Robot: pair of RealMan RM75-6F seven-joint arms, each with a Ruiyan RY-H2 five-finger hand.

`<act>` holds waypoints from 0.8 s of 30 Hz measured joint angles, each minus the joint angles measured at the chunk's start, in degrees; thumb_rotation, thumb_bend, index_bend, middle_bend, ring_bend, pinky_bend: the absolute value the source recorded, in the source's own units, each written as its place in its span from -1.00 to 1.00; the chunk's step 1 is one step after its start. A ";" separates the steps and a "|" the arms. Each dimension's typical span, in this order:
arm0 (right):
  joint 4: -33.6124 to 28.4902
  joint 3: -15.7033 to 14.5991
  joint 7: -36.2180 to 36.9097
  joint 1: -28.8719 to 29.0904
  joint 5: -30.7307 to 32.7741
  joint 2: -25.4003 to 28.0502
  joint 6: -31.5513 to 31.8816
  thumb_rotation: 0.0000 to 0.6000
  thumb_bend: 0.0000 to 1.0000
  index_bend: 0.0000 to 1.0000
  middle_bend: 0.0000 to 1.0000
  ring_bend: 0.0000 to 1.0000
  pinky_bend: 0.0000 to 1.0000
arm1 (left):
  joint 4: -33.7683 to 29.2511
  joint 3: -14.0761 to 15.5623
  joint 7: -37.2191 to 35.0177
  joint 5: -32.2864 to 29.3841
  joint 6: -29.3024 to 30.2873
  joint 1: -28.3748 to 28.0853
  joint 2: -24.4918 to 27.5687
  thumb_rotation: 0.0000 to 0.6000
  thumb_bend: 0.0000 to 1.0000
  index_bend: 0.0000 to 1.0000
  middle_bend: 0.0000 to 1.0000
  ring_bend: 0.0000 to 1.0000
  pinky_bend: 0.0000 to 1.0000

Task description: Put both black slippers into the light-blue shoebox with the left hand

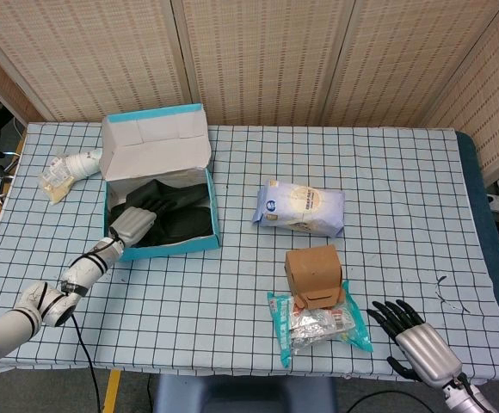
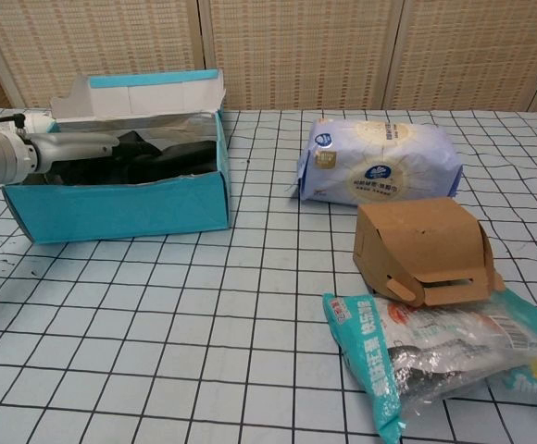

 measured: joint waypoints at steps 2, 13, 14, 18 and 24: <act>-0.01 0.05 -0.14 0.03 0.12 -0.07 -0.08 1.00 -0.50 -1.00 -1.00 -1.00 -1.00 | 0.22 0.45 -0.53 0.32 -0.75 -0.15 -0.10 1.00 0.13 -1.00 -1.00 -1.00 -0.99; -0.14 -0.05 -0.39 -0.09 0.00 -0.13 0.08 1.00 -0.50 -1.00 -1.00 -1.00 -1.00 | 0.21 2.40 -1.31 1.56 -4.30 -0.55 -0.10 1.00 0.13 -1.00 -1.00 -1.00 -0.93; -0.13 -0.06 -0.38 -0.12 -0.03 -0.13 0.13 1.00 -0.50 -1.00 -1.00 -1.00 -1.00 | 0.10 2.58 -1.29 1.65 -4.59 -0.61 -0.05 1.00 0.13 -1.00 -1.00 -1.00 -0.92; -0.11 -0.15 -0.36 -0.11 -0.22 -0.14 0.14 1.00 -0.50 -1.00 -1.00 -1.00 -1.00 | -1.03 2.99 -1.22 2.17 -4.72 -0.71 0.43 1.00 0.13 -1.00 -1.00 -1.00 -0.88; -0.14 -0.36 -0.22 -0.17 -0.60 -0.04 0.34 1.00 -0.50 -1.00 -1.00 -1.00 -1.00 | -3.68 3.45 -1.14 3.03 -4.07 -0.72 1.75 1.00 0.13 -1.00 -1.00 -1.00 -0.88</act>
